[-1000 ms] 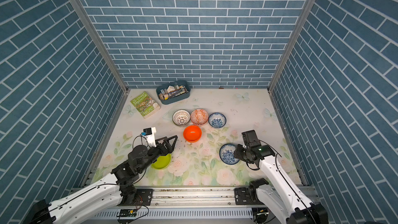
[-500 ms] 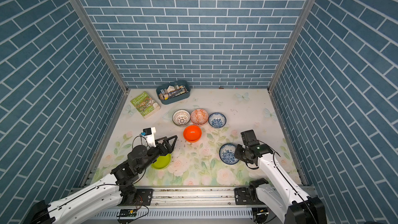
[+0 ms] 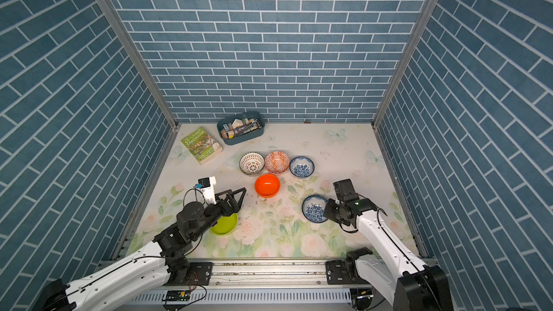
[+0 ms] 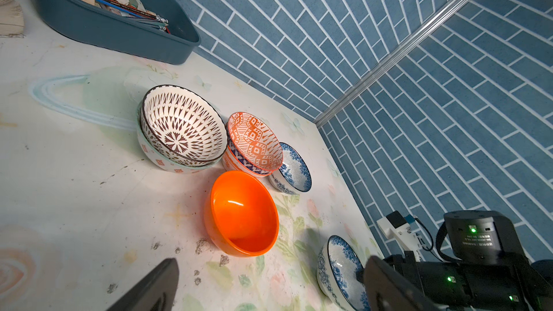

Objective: Stack the bowls
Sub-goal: Pick up the bowl from the center of the board.

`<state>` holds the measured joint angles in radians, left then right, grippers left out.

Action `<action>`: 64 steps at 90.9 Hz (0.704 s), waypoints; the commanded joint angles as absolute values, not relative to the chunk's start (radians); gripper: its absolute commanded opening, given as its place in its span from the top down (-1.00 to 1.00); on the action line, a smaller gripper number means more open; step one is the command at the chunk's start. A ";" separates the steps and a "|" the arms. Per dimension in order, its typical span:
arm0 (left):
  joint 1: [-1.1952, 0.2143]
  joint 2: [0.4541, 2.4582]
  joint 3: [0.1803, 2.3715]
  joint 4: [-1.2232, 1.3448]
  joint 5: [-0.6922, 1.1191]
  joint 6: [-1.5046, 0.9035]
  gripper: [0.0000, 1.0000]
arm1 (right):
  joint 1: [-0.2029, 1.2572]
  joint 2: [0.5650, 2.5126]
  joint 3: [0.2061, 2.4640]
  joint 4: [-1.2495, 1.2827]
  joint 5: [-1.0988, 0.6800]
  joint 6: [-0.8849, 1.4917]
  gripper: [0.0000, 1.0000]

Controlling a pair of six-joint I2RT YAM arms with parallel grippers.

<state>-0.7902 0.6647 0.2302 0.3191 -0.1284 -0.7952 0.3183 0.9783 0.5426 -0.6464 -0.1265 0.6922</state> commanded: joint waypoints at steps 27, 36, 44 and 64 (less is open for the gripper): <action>-0.782 0.658 0.219 0.323 -0.119 -0.779 -1.00 | 0.315 1.044 0.794 -0.687 -0.108 0.677 1.00; -0.781 0.659 0.217 0.325 -0.119 -0.779 -1.00 | 0.315 1.111 0.878 -0.668 -0.111 0.666 1.00; -0.781 0.665 0.218 0.327 -0.119 -0.778 -1.00 | 0.315 1.186 0.966 -0.649 -0.106 0.652 1.00; -0.780 0.675 0.220 0.332 -0.121 -0.778 -1.00 | 0.315 1.369 1.132 -0.597 -0.113 0.630 1.00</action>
